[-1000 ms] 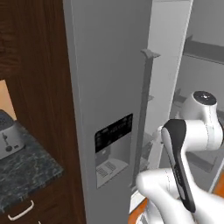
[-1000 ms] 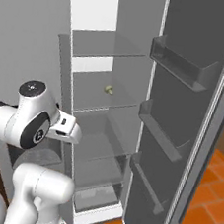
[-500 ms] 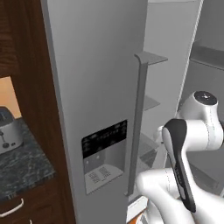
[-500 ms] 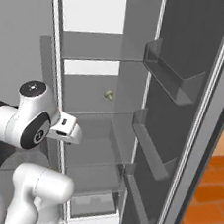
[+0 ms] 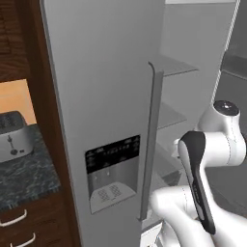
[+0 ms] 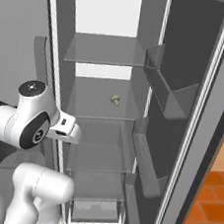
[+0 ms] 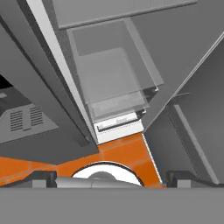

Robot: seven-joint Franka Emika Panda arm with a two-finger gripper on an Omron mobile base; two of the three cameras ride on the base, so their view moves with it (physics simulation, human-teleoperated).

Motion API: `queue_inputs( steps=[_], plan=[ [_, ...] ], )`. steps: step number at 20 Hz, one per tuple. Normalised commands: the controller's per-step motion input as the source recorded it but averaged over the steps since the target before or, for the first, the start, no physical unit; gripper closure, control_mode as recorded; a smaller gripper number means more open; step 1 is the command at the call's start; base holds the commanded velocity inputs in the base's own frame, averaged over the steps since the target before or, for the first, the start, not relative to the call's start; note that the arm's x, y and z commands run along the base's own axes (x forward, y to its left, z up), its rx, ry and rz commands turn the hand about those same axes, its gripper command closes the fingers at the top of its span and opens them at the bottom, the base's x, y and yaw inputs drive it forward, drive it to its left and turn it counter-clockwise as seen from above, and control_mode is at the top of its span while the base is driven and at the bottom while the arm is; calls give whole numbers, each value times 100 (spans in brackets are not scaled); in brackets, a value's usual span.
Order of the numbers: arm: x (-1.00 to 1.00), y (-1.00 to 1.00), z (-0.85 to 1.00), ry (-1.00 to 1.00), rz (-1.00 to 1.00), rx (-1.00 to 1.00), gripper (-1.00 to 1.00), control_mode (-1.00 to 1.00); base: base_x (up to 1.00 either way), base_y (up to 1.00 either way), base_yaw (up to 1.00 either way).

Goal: Place one mushroom and one fish in each tupperware on the nearby counter, to pack two identical lunches.

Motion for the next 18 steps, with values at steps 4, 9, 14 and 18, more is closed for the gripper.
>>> queue_inputs(
  steps=[4, 9, 14, 18],
  plan=[
    [0, 0, 0, 0, 0, 0, -100, 100, 50, -26, 28],
    [0, 0, 0, 0, 0, 0, -100, 100, 40, -41, 29],
    [0, 0, 0, 0, 0, 0, -100, 100, 70, -7, 22],
    [22, -22, 0, 0, 7, 2, -100, -100, 17, -27, 10]
  ],
)
